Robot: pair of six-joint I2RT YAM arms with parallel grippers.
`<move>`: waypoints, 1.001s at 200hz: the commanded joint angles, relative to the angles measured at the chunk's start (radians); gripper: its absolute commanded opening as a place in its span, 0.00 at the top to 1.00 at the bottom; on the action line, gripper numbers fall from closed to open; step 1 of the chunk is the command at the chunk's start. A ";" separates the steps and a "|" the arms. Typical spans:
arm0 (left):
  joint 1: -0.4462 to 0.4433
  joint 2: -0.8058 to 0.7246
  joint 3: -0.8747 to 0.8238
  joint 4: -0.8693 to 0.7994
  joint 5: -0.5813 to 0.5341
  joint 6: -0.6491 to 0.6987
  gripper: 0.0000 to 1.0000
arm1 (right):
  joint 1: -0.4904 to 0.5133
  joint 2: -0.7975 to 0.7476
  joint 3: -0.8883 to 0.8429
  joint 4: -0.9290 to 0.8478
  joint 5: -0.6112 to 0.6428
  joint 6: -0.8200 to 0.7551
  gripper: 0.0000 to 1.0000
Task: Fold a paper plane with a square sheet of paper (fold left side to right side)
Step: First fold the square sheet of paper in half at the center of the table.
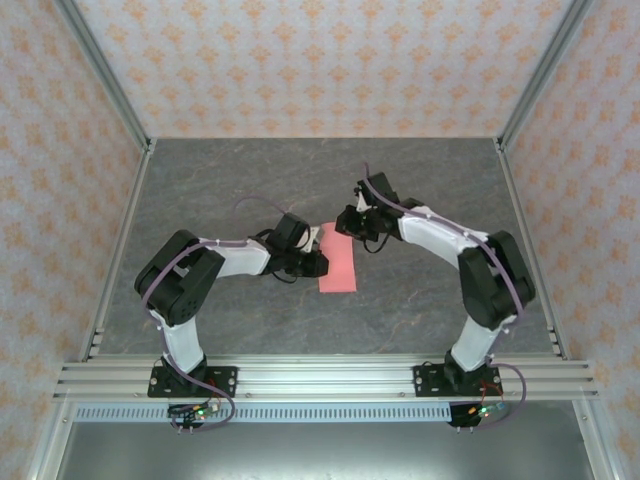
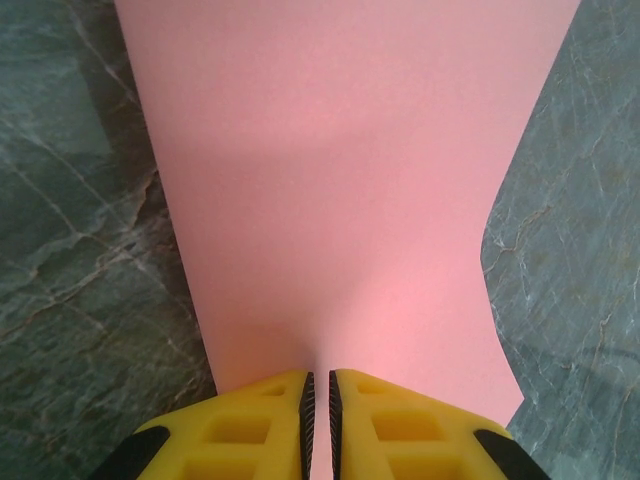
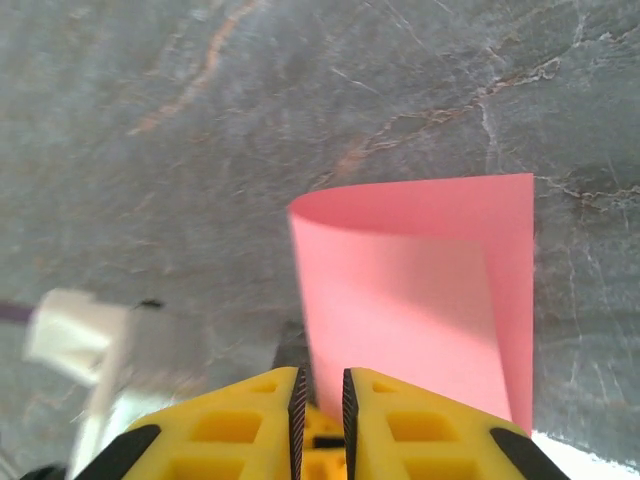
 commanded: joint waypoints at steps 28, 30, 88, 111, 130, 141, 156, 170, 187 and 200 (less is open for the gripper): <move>-0.030 -0.007 -0.016 -0.024 -0.030 -0.018 0.84 | 0.067 -0.055 -0.213 -0.024 -0.031 0.065 0.82; -0.030 -0.007 -0.014 -0.027 -0.031 -0.017 0.84 | 0.069 -0.051 -0.216 -0.023 -0.031 0.066 0.82; -0.030 -0.023 0.008 -0.059 -0.036 -0.011 0.84 | 0.077 0.024 -0.266 -0.076 0.019 0.052 0.84; -0.027 -0.034 0.028 -0.072 -0.038 -0.012 0.81 | 0.078 0.031 -0.280 -0.113 0.048 0.038 0.84; -0.019 -0.032 0.055 -0.079 -0.038 -0.020 0.80 | 0.078 0.030 -0.296 -0.132 0.071 0.029 0.84; -0.012 -0.025 0.070 -0.077 -0.036 -0.025 0.79 | 0.077 0.030 -0.304 -0.134 0.078 0.025 0.84; -0.003 -0.009 0.092 -0.077 -0.036 -0.027 0.79 | 0.078 0.036 -0.310 -0.130 0.081 0.027 0.84; 0.002 0.010 0.107 -0.071 -0.036 -0.024 0.80 | 0.079 0.038 -0.311 -0.127 0.081 0.026 0.84; 0.011 0.036 0.118 -0.065 -0.036 -0.021 0.81 | 0.078 0.041 -0.308 -0.129 0.086 0.025 0.84; 0.018 0.056 0.121 -0.062 -0.038 -0.020 0.81 | 0.078 0.044 -0.304 -0.139 0.094 0.020 0.84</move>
